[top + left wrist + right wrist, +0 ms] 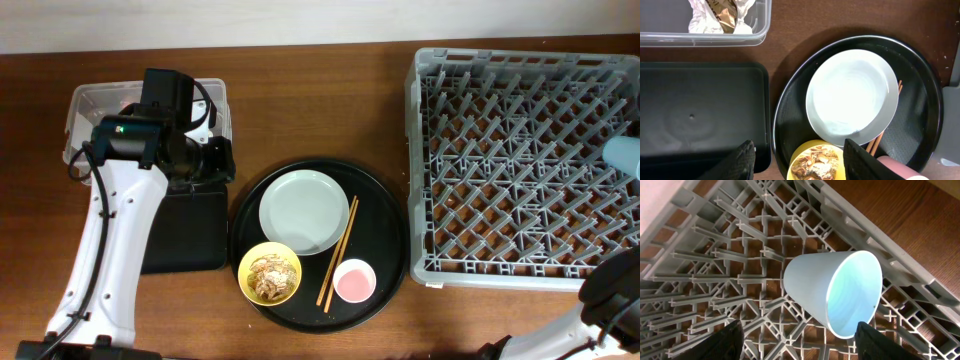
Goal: Sort waste into correct bins and load items into the dishwasher rack
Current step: 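Lower the blue cup upside down into the rack's right side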
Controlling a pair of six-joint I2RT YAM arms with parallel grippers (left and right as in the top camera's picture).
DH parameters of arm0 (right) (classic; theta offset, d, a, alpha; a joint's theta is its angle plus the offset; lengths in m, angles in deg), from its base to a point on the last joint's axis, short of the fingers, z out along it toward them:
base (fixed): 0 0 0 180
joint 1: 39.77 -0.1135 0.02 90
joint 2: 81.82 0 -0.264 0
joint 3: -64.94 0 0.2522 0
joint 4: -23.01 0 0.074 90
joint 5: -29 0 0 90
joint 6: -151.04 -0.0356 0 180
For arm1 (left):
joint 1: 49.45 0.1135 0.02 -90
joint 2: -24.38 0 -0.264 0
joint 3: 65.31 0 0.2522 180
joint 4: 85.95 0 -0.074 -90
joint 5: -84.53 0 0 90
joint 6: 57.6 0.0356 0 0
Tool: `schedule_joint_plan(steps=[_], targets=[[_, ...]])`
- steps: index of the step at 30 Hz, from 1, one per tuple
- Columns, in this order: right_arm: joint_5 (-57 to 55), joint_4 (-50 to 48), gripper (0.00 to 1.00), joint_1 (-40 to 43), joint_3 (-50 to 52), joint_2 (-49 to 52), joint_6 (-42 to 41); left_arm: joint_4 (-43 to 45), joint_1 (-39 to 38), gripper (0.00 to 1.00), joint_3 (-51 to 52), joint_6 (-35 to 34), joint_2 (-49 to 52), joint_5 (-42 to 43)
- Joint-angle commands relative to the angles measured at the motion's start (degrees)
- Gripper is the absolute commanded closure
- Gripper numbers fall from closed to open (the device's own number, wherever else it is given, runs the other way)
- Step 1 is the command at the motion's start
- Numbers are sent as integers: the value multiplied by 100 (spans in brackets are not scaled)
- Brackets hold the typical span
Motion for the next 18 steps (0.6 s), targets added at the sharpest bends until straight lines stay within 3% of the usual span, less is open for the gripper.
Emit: schedule_joint_plan(steps=[1, 8, 12, 18], targets=[[-175, -15, 27, 11, -79, 293, 37, 17, 13, 44, -46, 4, -24, -44], [409, 186, 30, 9, -79, 654, 297, 61, 13, 44, -46, 4, -24, -42], [411, 267, 63, 0, -79, 684, 297, 61, 13, 44, -46, 4, -24, -42], [404, 334, 80, 0, -79, 684, 295, 59, 13, 44, -46, 4, -24, -42]])
